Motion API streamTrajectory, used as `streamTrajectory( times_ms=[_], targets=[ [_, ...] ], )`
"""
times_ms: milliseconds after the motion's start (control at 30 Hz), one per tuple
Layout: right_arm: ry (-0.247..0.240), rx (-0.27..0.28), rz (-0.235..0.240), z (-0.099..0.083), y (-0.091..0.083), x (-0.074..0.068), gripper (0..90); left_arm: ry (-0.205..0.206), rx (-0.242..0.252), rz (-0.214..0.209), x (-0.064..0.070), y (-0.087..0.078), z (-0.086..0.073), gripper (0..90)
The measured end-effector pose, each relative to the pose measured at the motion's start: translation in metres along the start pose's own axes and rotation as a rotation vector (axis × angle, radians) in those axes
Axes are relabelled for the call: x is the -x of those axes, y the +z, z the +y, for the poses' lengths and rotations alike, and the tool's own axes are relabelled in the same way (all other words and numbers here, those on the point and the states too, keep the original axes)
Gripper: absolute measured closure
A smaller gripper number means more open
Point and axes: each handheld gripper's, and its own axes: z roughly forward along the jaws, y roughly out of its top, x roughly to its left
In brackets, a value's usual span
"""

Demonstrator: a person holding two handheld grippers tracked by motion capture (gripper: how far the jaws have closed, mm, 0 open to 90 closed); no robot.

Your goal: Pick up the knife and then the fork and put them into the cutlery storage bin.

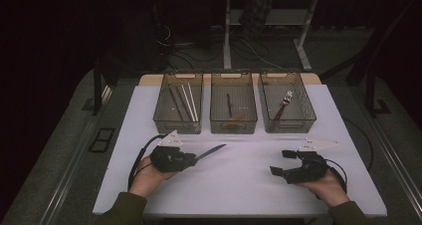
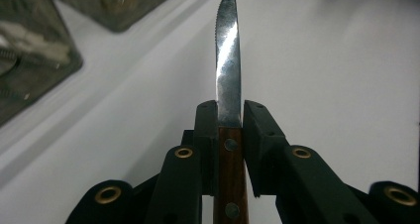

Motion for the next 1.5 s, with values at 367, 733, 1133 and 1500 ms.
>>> streamTrajectory(
  times_ms=[367,733,1133,1500],
  targets=[
    [-0.001,0.032,0.098,0.031,0.026,-0.020,33.0,0.015,0.086,0.000,0.023,0.016,0.035,76.6],
    [0.101,0.084,0.176,0.049,0.047,-0.023,47.7,0.045,0.151,-0.010,0.041,0.038,0.062,76.6],
    [0.204,0.179,0.231,0.058,0.052,-0.022,66.1,0.083,0.143,-0.007,0.054,0.048,0.065,76.6],
    [0.191,0.211,0.252,0.063,0.054,-0.028,78.3,0.096,0.149,-0.001,0.057,0.052,0.064,76.7]
  ],
)
